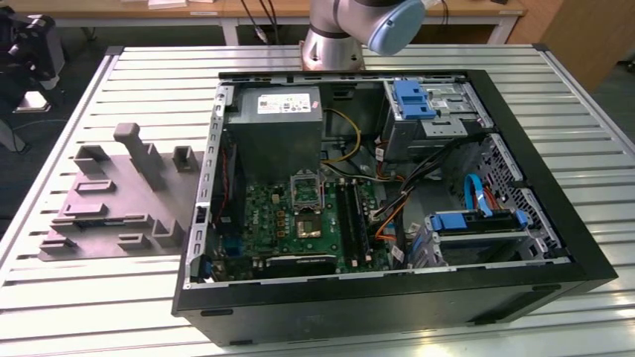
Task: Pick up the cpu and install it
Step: 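Pick up the cpu and move it towards the insertion slot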
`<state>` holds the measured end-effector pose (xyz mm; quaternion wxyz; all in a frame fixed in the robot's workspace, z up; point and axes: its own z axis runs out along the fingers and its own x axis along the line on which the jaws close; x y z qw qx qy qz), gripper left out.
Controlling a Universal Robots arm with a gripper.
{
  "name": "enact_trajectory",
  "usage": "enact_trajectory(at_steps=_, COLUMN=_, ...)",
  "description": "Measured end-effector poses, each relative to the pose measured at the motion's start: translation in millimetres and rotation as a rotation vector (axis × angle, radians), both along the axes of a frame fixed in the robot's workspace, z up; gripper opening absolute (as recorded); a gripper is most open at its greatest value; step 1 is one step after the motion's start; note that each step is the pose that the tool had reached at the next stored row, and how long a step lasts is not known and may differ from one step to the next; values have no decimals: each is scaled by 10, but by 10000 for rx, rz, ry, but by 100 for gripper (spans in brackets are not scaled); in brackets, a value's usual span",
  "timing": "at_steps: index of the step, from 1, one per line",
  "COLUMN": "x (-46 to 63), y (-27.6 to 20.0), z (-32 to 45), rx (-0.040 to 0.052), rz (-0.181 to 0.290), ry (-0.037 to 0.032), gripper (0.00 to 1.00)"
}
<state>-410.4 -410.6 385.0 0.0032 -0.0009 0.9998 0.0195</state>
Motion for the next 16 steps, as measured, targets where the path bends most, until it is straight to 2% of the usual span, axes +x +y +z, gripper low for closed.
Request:
enact_trajectory(at_steps=8, x=99, y=0, z=0, rx=0, rz=0, ry=-1, gripper=47)
enact_trajectory(at_steps=16, x=149, y=0, z=0, rx=-1, rz=-1, ry=-1, gripper=47)
